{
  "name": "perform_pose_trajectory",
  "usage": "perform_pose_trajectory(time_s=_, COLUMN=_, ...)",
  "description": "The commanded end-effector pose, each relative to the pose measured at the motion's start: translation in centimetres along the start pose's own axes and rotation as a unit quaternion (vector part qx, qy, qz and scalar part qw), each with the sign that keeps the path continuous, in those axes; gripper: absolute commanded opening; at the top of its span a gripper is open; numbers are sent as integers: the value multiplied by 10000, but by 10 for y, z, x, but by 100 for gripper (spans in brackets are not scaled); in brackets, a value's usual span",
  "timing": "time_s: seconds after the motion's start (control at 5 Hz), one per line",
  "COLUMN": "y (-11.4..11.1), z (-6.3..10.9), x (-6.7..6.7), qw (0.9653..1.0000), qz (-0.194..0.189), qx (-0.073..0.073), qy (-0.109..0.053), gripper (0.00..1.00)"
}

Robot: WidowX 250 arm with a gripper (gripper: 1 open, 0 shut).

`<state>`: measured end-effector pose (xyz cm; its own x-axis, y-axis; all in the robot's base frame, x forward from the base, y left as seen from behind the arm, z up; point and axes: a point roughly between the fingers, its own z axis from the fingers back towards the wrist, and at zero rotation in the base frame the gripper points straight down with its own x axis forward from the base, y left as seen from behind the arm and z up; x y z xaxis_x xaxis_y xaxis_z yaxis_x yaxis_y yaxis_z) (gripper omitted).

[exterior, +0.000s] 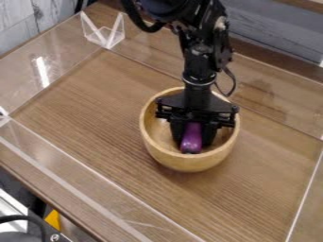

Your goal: Remove the purple eggplant from inside the brown bowl and put it on the table

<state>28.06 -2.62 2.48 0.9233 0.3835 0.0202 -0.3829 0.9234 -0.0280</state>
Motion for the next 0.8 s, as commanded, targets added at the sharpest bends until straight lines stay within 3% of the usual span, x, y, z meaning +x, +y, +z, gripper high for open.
perform_pose_trajectory(time_s=0.0, y=-1, z=17, x=10, qw=9998, qz=-34, qx=-162, qy=-115, gripper=0)
perform_pose_trajectory(time_s=0.2, y=-1, z=26, x=13, qw=9996, qz=-61, qx=-247, qy=-94, gripper=0)
perform_pose_trajectory(time_s=0.4, y=-2, z=43, x=8, qw=9992, qz=104, qx=-369, qy=-105, gripper=0)
perform_pose_trajectory(time_s=0.6, y=0, z=80, x=3, qw=9972, qz=274, qx=-671, qy=-181, gripper=0)
